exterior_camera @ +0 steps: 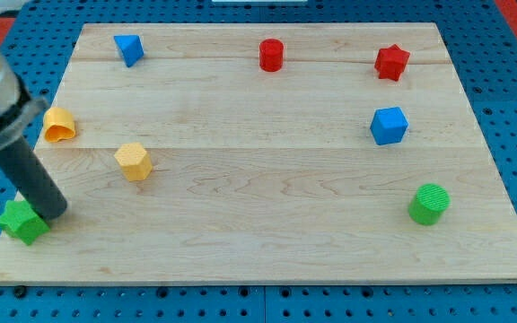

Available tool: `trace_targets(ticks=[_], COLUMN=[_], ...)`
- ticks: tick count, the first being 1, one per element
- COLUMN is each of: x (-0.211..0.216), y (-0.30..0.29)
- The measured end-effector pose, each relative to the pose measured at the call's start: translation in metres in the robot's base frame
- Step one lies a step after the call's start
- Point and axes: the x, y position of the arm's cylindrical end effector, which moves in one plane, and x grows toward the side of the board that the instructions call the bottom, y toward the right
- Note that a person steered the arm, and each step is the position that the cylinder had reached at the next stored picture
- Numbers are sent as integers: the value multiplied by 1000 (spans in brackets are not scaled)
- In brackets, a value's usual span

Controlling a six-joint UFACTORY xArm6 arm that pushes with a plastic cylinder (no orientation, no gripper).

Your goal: Move the yellow hexagon towards the bottom center of the board

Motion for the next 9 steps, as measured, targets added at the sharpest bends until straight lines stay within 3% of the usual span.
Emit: trace_targets(ticks=[3, 4, 5, 6, 8, 9], x=[-80, -83, -81, -59, -38, -10], y=[18, 52, 102, 118, 87, 135])
